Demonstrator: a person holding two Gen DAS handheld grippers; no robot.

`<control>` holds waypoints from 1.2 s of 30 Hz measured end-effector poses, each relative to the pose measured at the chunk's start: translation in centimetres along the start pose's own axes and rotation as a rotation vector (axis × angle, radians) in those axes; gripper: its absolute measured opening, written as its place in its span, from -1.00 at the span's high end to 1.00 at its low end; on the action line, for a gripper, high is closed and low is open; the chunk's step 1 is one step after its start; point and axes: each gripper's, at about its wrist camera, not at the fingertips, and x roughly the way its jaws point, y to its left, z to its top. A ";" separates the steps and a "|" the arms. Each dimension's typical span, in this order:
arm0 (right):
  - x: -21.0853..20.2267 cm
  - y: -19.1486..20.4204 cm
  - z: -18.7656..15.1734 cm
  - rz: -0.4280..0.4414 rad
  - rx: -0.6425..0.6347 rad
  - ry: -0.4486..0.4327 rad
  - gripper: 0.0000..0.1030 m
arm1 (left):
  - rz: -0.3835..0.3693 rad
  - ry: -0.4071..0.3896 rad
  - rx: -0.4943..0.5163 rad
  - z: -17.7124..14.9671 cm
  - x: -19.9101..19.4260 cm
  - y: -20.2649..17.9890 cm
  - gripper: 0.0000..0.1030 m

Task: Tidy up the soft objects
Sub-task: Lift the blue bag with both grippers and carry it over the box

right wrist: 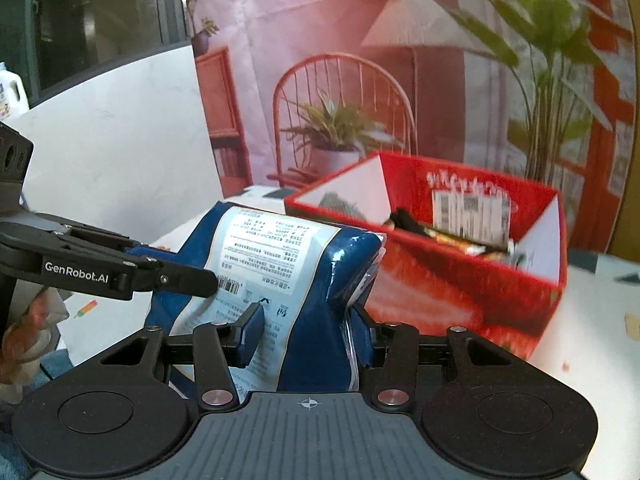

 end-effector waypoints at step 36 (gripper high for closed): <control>4.0 -8.1 12.3 -0.109 -0.161 -0.136 0.23 | -0.048 -0.085 -0.030 11.9 8.4 -0.1 0.33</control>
